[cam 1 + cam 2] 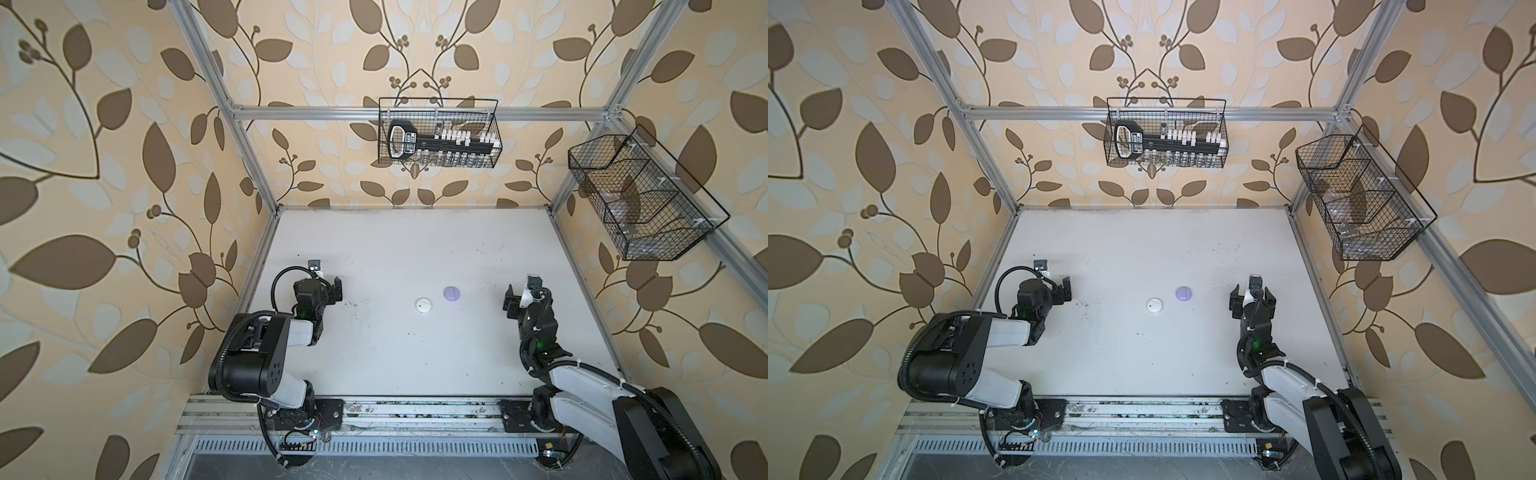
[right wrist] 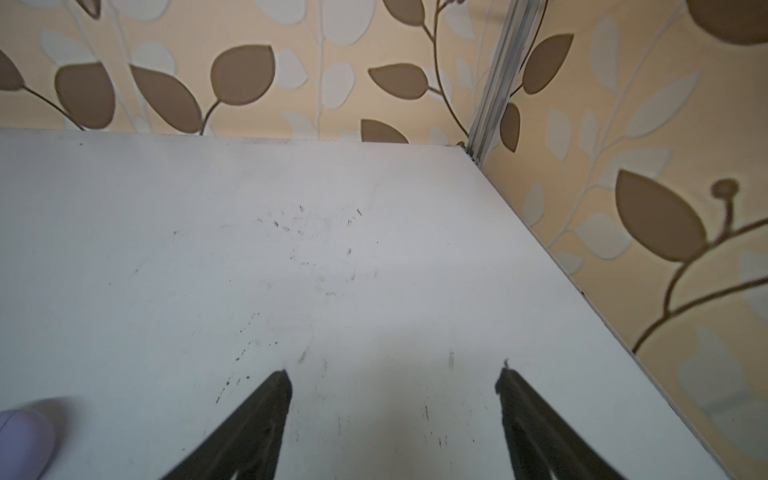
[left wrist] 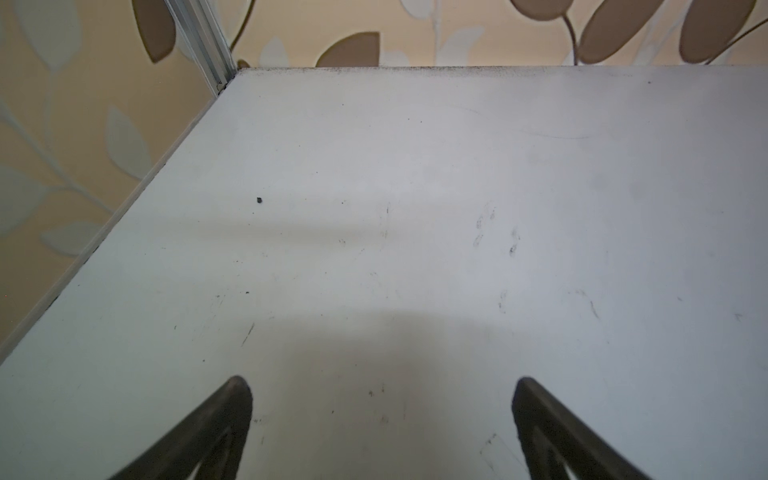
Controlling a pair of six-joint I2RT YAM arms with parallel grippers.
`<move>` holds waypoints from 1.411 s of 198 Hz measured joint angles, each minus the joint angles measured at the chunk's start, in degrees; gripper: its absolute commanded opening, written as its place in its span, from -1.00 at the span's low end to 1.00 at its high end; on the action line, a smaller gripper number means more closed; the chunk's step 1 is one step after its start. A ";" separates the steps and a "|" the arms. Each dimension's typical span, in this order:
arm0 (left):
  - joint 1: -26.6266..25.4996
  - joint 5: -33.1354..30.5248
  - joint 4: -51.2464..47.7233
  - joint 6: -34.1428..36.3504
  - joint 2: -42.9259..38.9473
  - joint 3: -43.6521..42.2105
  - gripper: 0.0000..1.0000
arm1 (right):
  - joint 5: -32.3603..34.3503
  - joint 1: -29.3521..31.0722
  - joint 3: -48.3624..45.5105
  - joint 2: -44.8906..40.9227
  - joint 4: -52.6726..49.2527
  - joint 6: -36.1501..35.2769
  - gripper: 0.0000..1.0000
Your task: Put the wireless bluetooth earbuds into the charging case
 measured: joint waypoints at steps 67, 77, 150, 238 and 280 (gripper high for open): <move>3.02 4.20 -3.87 -1.68 0.72 2.19 0.97 | -13.94 -8.26 3.34 16.22 9.09 2.34 0.60; 3.06 4.28 -4.26 -1.99 0.76 2.23 0.97 | -14.58 -8.20 3.45 16.20 9.46 2.51 0.99; 3.10 4.17 -6.14 -2.71 0.79 2.40 0.97 | -16.04 -8.04 3.48 16.20 10.95 2.16 1.00; 3.34 5.35 -6.40 -2.69 1.55 3.82 0.97 | -16.04 -8.00 3.48 16.20 10.97 2.16 1.00; 3.32 5.35 -6.40 -2.69 1.55 3.82 0.97 | -16.06 -8.00 3.48 16.20 10.97 2.16 1.00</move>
